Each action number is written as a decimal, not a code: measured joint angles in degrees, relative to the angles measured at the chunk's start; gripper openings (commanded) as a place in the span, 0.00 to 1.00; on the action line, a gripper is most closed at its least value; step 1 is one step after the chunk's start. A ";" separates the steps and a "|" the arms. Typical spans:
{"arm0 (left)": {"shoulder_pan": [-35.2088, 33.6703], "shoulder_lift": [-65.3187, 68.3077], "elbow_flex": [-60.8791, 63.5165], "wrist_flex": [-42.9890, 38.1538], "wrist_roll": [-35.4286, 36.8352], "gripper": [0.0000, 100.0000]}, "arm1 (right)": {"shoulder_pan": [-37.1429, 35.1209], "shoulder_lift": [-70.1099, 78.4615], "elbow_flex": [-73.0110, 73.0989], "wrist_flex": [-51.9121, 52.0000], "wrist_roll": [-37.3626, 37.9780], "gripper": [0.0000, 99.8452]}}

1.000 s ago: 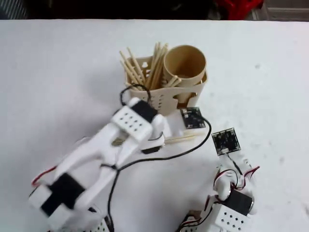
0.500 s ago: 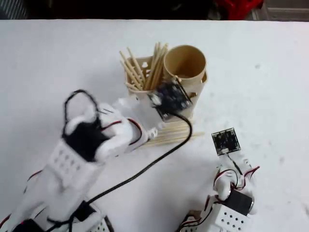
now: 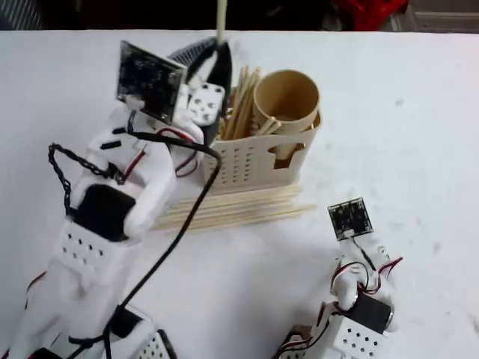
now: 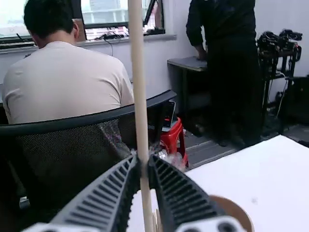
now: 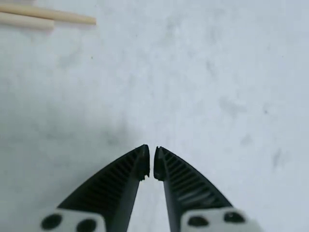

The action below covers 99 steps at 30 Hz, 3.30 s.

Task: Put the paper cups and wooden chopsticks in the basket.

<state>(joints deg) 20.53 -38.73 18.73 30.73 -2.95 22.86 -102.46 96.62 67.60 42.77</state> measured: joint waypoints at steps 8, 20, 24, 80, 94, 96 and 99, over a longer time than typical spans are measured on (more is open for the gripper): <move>-1.05 0.00 11.52 -10.20 3.34 0.09 | 0.00 0.00 0.00 0.00 0.00 0.03; -1.41 0.00 12.75 -10.46 3.43 0.09 | 0.00 0.00 0.00 0.00 0.00 0.03; -1.41 0.00 12.75 -7.56 3.43 0.09 | 0.00 0.00 0.00 0.00 0.00 0.03; 10.64 58.81 -4.31 33.85 -31.56 0.13 | 7.74 0.00 0.00 -4.57 -8.97 0.02; 12.04 58.46 -4.75 39.74 -31.65 0.13 | 7.74 0.00 0.00 -4.57 -8.97 0.02; 11.87 58.73 -4.75 39.38 -31.65 0.13 | 7.74 0.00 0.00 -4.57 -8.97 0.02; 11.69 60.22 -5.63 38.86 -31.91 0.07 | 7.74 0.00 0.00 -4.57 -8.97 0.02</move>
<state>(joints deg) 32.22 21.49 13.10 69.58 -34.86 30.59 -102.46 96.62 63.03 33.80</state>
